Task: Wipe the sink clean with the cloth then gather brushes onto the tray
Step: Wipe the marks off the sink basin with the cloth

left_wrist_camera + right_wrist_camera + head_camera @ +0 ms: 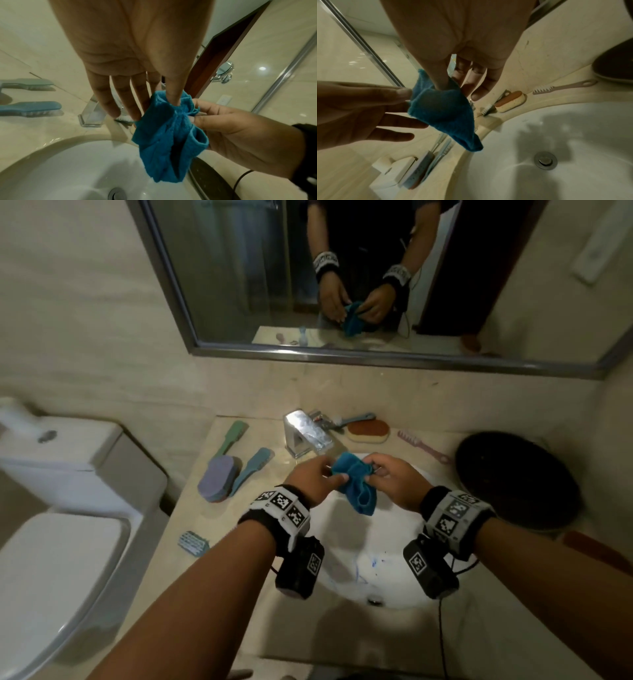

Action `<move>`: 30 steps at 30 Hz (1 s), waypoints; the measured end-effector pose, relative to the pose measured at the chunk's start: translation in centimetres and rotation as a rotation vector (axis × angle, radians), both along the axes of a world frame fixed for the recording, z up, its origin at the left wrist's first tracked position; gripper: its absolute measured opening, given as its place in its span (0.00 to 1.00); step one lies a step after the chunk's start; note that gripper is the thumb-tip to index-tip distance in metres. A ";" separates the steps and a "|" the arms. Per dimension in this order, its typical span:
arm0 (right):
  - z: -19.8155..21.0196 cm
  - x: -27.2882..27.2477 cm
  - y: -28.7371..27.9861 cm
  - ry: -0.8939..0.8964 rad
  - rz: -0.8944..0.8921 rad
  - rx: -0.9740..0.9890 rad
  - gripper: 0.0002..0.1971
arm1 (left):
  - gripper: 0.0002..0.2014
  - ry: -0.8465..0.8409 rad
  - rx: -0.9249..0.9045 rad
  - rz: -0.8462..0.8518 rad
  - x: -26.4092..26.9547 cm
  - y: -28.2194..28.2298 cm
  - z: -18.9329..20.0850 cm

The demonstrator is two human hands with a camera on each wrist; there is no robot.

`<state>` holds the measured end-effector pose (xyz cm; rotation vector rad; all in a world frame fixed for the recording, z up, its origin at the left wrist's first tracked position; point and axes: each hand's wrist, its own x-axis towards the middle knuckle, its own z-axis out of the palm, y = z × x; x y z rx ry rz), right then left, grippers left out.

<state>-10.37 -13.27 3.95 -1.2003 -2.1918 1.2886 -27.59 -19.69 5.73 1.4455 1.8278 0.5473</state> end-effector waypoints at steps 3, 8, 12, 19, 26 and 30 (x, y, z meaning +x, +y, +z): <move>2.0 -1.0 -0.7 -0.009 0.009 0.017 0.11 | 0.10 0.053 0.052 0.001 -1.0 -0.2 1.3; 4.2 -2.2 -1.0 -0.042 0.026 0.061 0.08 | 0.10 0.032 0.115 0.035 -2.5 0.0 2.7; 5.2 -3.0 -1.0 -0.024 0.033 0.038 0.05 | 0.04 -0.055 0.187 0.056 -2.9 0.3 3.6; 6.3 -3.7 -0.7 0.008 0.030 0.116 0.02 | 0.04 -0.131 0.253 0.110 -3.6 0.3 4.9; 6.2 -4.7 -1.2 -0.022 0.008 0.246 0.04 | 0.07 -0.103 0.256 0.096 -3.5 0.1 5.6; 6.1 -4.2 -0.7 0.002 -0.060 0.182 0.03 | 0.07 -0.057 0.236 0.097 -3.7 0.1 5.6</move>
